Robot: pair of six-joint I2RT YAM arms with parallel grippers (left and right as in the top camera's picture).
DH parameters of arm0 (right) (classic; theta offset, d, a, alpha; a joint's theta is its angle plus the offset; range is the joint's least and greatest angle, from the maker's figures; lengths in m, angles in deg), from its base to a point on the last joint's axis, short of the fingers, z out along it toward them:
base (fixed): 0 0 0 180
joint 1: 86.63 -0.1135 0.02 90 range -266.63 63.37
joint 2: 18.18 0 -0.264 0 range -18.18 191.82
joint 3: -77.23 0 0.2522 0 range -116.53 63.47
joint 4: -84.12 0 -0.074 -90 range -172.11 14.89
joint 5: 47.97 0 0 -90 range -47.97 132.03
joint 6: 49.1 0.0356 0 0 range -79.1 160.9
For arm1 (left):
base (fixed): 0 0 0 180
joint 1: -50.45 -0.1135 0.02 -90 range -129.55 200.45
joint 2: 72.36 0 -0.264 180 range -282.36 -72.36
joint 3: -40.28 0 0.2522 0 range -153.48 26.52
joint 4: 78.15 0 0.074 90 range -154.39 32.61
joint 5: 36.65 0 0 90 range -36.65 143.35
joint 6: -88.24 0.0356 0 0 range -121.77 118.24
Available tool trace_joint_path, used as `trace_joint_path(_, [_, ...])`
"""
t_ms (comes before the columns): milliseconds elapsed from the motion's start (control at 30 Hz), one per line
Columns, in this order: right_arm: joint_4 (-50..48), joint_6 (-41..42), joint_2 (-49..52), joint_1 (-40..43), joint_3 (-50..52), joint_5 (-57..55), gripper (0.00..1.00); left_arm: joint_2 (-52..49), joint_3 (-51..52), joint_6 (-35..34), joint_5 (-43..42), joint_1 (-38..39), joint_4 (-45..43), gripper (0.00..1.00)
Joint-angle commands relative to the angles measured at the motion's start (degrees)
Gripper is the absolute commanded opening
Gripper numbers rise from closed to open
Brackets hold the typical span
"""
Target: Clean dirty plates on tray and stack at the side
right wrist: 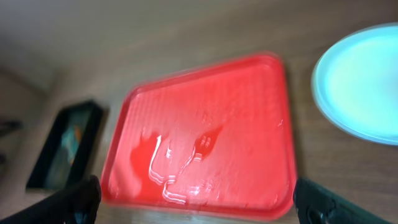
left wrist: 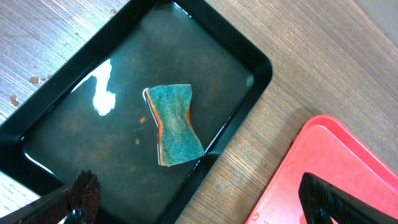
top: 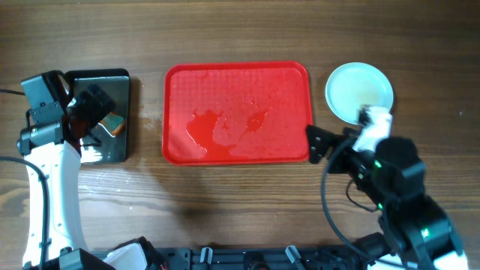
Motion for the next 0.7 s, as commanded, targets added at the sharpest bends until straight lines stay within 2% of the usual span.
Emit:
trace_joint_path(0, [-4.70, -1.42, -9.14, 6.62, 8.83, 5.86, 1.00, 0.70, -0.59, -0.52, -0.46, 0.11, 0.00, 1.00])
trace_joint_path(167, [-11.21, -1.42, -18.36, 11.74, 17.35, 5.92, 1.00, 0.72, -0.59, -0.52, -0.46, 0.11, 0.00, 1.00])
trace_joint_path(367, [-15.15, -1.38, -24.90, 15.21, 23.78, 3.72, 1.00, 0.72, -0.59, -0.52, -0.46, 0.11, 0.00, 1.00])
trace_joint_path(533, [-23.34, -1.38, -30.77, 17.11, 29.97, 3.28, 1.00, 0.72, -0.59, -0.52, -0.46, 0.13, 0.00, 1.00])
trace_joint_path(667, [-25.27, 2.03, -35.34, 17.20, 33.92, 1.03, 1.00, 0.72, -0.59, -0.52, -0.46, 0.11, 0.00, 1.00])
